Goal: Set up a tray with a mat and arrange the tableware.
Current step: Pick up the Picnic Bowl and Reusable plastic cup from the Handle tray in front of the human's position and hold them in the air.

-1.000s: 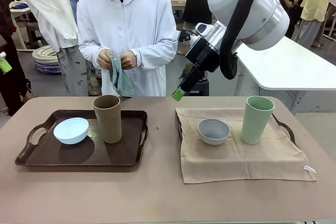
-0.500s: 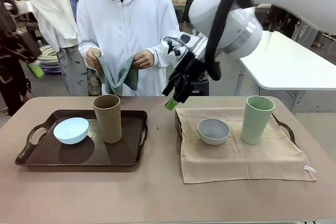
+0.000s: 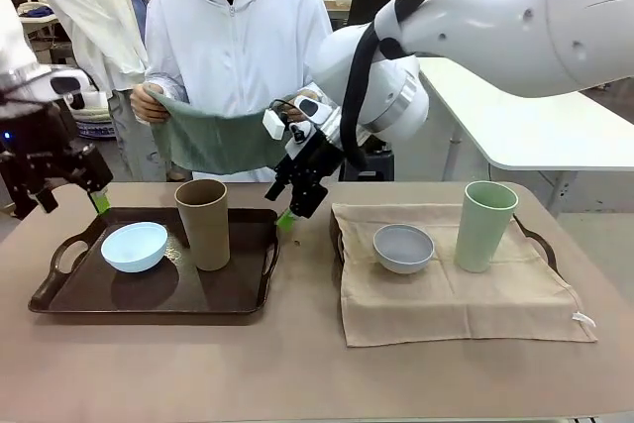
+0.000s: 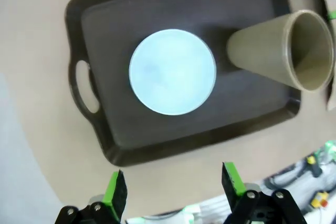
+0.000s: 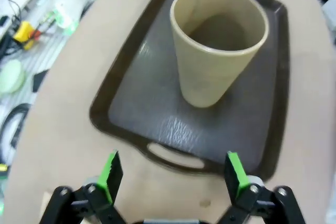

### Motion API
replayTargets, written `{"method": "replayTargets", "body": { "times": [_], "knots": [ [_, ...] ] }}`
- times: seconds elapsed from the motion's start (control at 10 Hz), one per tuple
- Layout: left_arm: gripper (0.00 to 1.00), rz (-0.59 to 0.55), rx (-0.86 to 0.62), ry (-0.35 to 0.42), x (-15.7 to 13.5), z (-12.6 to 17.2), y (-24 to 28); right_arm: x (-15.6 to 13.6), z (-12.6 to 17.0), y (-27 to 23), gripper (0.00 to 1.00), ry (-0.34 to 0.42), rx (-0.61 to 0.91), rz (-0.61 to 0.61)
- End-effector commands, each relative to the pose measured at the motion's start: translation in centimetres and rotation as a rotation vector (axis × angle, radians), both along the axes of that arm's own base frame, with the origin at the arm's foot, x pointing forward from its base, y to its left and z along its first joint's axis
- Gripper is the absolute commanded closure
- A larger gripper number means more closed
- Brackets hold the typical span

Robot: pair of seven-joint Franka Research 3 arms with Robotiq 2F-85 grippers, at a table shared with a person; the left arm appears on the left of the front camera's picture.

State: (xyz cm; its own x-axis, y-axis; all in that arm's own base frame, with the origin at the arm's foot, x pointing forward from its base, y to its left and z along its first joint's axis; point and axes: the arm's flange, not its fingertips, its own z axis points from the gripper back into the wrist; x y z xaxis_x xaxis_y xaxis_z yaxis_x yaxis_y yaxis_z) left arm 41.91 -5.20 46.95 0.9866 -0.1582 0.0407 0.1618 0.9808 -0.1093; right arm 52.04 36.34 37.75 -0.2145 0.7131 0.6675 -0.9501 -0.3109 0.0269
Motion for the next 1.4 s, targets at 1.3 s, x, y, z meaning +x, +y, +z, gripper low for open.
{"method": "replayTargets", "body": {
  "times": [1.3],
  "knots": [
    [0.05,-0.136,0.121,-0.169,0.3,-3.8,0.4,2.1,-5.3,2.5,0.0,0.042,0.219,-0.273]
  ]
}}
